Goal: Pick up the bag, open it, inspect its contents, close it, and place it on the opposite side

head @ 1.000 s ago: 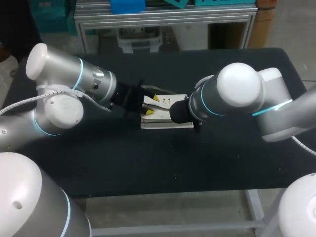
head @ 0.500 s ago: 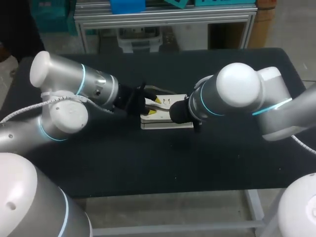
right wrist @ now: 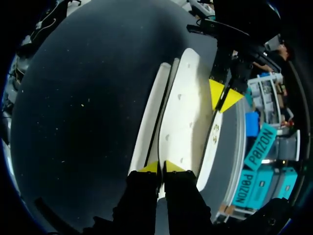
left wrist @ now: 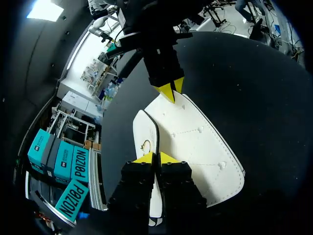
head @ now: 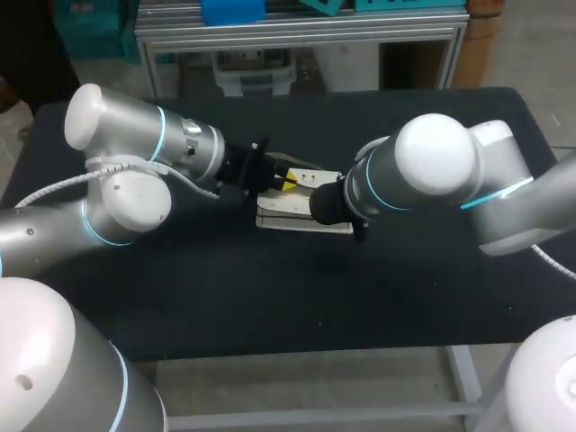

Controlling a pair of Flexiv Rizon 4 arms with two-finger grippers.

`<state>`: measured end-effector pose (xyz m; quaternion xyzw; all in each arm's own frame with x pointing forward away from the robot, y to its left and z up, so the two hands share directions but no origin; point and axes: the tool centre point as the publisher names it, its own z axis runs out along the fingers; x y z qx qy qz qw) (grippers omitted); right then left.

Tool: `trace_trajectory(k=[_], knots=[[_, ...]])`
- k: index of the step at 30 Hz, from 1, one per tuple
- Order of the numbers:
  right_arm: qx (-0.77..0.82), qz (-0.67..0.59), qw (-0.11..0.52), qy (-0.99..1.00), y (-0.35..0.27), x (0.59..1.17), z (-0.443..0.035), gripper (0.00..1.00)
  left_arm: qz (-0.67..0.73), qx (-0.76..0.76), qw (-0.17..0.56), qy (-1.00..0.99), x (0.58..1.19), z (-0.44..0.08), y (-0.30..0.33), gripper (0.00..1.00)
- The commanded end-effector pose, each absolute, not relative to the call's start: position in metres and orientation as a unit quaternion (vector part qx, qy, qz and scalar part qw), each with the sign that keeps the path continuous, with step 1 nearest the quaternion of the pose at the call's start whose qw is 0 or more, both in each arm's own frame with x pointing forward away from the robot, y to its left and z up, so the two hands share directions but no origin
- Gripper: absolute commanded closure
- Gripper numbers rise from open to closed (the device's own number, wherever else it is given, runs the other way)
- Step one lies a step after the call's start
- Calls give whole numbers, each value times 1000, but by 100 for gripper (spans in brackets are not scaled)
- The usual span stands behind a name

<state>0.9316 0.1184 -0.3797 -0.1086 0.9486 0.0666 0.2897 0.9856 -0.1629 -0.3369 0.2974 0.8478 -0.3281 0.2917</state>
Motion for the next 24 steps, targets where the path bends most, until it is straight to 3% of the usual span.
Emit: trace_trajectory(k=[1, 15, 16, 17, 19, 24], knots=[[-108, 68, 293, 947, 119, 930, -385, 100, -338, 289, 255, 859, 995, -312, -149, 100], [-108, 68, 293, 947, 119, 930, -385, 100, -334, 237, 210, 888, 1003, -312, -143, 100], [-108, 68, 293, 947, 119, 930, -385, 100, -333, 237, 209, 888, 1002, -314, -143, 96], [-108, 68, 293, 947, 119, 930, -385, 100, -332, 238, 209, 888, 1001, -315, -143, 82], [-108, 68, 293, 947, 119, 930, -385, 100, -331, 240, 209, 888, 998, -318, -143, 62], [-108, 68, 293, 947, 119, 930, -385, 100, -331, 237, 227, 885, 986, -322, -141, 33]])
